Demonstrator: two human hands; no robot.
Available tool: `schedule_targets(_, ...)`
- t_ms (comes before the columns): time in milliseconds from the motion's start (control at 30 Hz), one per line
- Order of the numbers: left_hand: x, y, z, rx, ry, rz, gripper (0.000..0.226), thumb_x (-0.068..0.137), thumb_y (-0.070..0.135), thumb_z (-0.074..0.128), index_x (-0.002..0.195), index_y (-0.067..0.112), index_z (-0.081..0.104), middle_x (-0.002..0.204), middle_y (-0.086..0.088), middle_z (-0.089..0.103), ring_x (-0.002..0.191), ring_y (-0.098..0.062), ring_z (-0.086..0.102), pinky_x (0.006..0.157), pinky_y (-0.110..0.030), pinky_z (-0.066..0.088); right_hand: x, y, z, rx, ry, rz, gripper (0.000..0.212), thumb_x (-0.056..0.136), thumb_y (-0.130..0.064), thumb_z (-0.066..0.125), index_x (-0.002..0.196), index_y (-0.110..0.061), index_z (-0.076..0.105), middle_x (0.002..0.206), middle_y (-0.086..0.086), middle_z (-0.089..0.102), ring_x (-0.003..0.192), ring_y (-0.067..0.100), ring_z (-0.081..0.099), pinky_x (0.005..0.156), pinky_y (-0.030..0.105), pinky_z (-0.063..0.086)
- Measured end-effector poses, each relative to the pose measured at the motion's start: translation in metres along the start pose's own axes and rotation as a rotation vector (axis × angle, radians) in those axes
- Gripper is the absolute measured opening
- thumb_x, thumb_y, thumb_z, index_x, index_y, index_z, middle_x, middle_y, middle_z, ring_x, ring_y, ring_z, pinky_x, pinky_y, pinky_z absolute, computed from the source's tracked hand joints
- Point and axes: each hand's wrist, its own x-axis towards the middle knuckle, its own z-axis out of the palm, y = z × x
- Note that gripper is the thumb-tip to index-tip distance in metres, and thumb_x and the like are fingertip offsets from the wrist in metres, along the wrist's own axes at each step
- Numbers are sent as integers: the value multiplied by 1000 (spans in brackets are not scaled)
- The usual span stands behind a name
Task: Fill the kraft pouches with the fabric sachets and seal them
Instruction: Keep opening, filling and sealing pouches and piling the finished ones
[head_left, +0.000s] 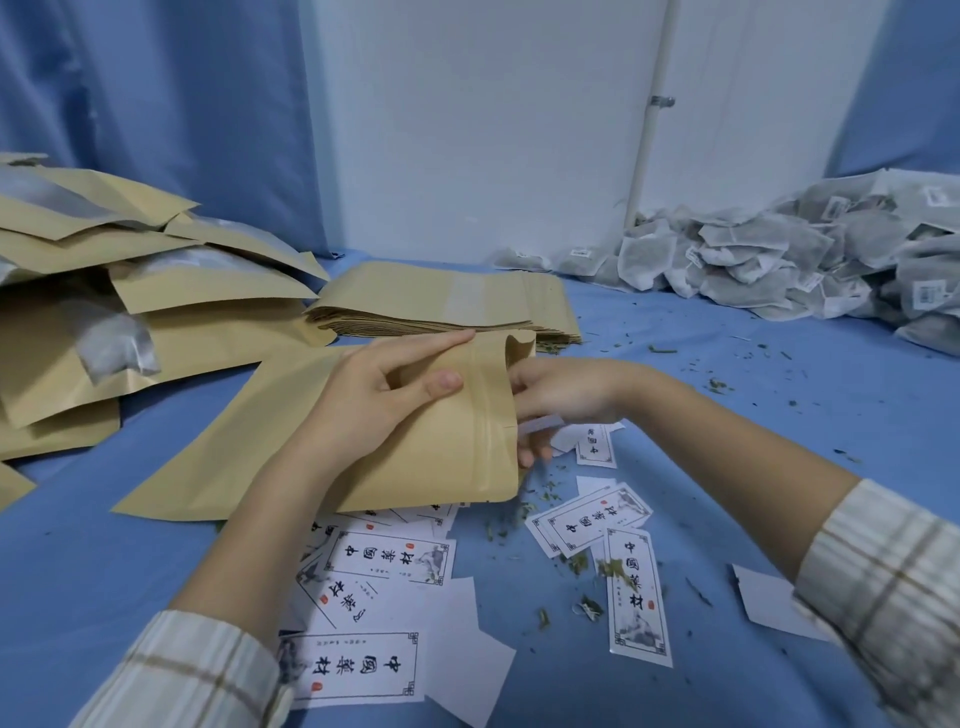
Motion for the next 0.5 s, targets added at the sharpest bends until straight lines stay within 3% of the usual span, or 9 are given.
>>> schedule_targets(33, 0, 0, 0, 2, 8, 1, 38, 76, 45, 62, 114, 45, 63, 119, 24, 62, 119, 2, 50, 105, -21, 35, -1, 4, 1, 32, -10, -9, 9, 92, -8, 52, 87, -9, 59, 63, -5, 67, 53, 7, 59, 48, 16, 45)
schedule_targets(100, -1, 1, -1, -4, 12, -7, 39, 75, 46, 63, 114, 45, 63, 118, 25, 63, 119, 2, 50, 105, -21, 35, -2, 10, 1, 118, 46, -41, 13, 87, 5, 57, 92, -6, 60, 68, -3, 67, 56, 3, 60, 51, 13, 46)
schedule_targets(167, -2, 1, 0, -23, -1, -20, 39, 75, 45, 63, 114, 44, 64, 118, 24, 63, 119, 1, 51, 106, -24, 36, -4, 10, 1, 133, 220, -86, 21, 84, 5, 61, 89, -15, 67, 79, 6, 69, 65, 5, 62, 62, 17, 51)
schedule_targets(233, -2, 2, 0, -29, 2, -29, 39, 74, 44, 63, 113, 44, 64, 118, 22, 64, 119, -1, 51, 107, -27, 36, 0, 11, 1, -23, 476, -120, 30, 83, -2, 64, 70, -28, 69, 70, -3, 65, 62, 3, 56, 60, 17, 44)
schedule_targets(300, -2, 5, 0, -23, 17, -22, 38, 75, 44, 63, 113, 46, 63, 118, 24, 63, 119, 1, 50, 106, -25, 35, 13, 4, 6, -141, 616, -128, 18, 84, -1, 59, 82, -16, 70, 76, -3, 64, 70, 8, 58, 61, 16, 41)
schedule_targets(367, -1, 8, 2, -12, 15, -9, 37, 76, 45, 62, 113, 48, 62, 118, 27, 62, 119, 4, 49, 106, -21, 34, 28, -5, 20, -143, 578, -147, 12, 90, 2, 50, 90, -3, 61, 85, 10, 60, 74, 11, 62, 62, 15, 46)
schedule_targets(433, -1, 10, 5, -14, -3, -7, 37, 77, 47, 62, 114, 48, 61, 119, 28, 61, 119, 5, 49, 106, -20, 34, 44, 1, 31, -189, 522, -217, 29, 97, 1, 36, 74, -16, 45, 73, 0, 44, 57, 0, 54, 53, 6, 44)
schedule_targets(500, -1, 13, 7, -27, 14, -17, 40, 76, 46, 62, 115, 47, 60, 123, 27, 59, 121, 7, 46, 108, -24, 33, 52, 12, 41, -139, 394, -171, 34, 99, -1, 34, 76, -26, 40, 71, -8, 35, 57, 0, 45, 67, 9, 44)
